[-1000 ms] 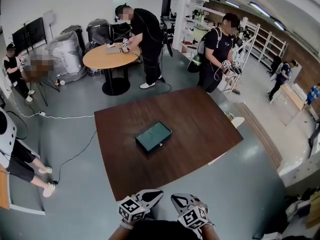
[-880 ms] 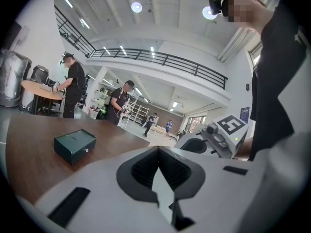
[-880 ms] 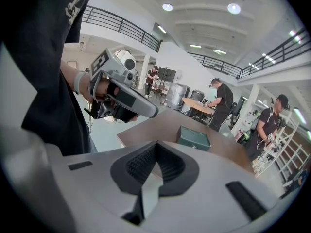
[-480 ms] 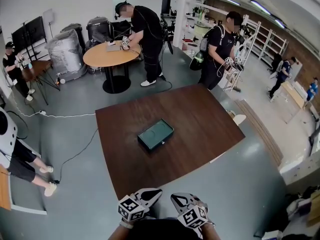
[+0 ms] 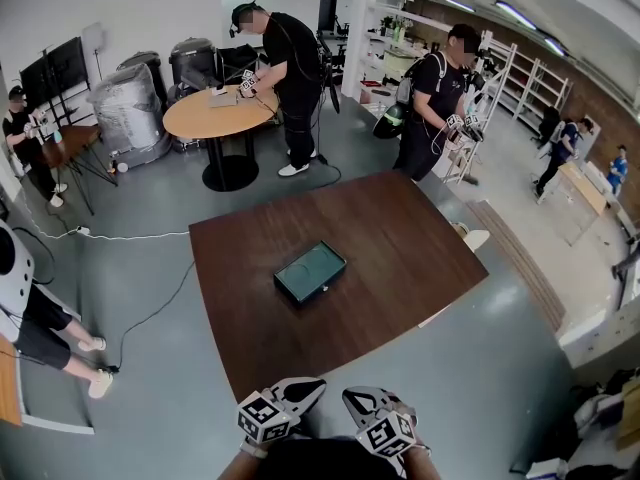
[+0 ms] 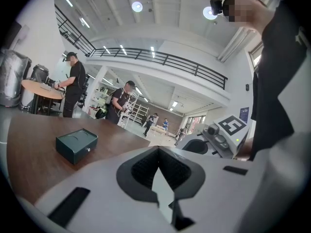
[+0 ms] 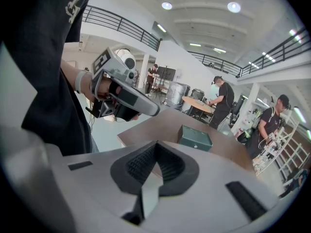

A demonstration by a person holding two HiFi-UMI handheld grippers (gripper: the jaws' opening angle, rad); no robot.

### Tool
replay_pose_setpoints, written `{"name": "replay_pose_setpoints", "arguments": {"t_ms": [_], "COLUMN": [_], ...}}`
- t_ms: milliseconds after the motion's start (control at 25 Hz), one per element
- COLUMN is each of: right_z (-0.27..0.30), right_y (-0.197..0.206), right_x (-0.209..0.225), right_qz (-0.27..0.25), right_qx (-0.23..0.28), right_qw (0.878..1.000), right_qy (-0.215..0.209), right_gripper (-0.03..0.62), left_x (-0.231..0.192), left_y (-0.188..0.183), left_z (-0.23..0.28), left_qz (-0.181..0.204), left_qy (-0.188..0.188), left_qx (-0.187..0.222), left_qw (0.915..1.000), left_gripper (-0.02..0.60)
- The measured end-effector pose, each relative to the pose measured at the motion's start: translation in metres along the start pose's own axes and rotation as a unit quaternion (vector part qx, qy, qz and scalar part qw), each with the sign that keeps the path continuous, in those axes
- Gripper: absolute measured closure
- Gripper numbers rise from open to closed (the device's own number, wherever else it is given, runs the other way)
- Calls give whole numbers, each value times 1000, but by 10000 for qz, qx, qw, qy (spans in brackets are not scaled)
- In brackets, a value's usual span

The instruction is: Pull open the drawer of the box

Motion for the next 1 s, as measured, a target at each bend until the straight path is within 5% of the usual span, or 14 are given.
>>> {"name": "replay_pose_setpoints", "arguments": {"t_ms": [1000], "right_z": [5], "right_y": [-20], "right_x": [-15], "right_qz": [-87], "right_qx": [-62], "right_qw": [9999], "right_qy": [-15], "right_gripper": [606], "left_x": [-7], "left_y": [2], "left_z": [-18], "left_qz": [-7], "left_qy": [57], "left_qx": [-21], "left_qw": [10000], "left_gripper": [575]}}
Point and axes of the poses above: the fingertips, and each gripper's own axes: z forward along the fingers, x to its right, y out of its underside, the point moved 8 cm from there along -z, backward along the fingers, and after that the axes turned 10 degrees about -x, right-handed, at the moved point
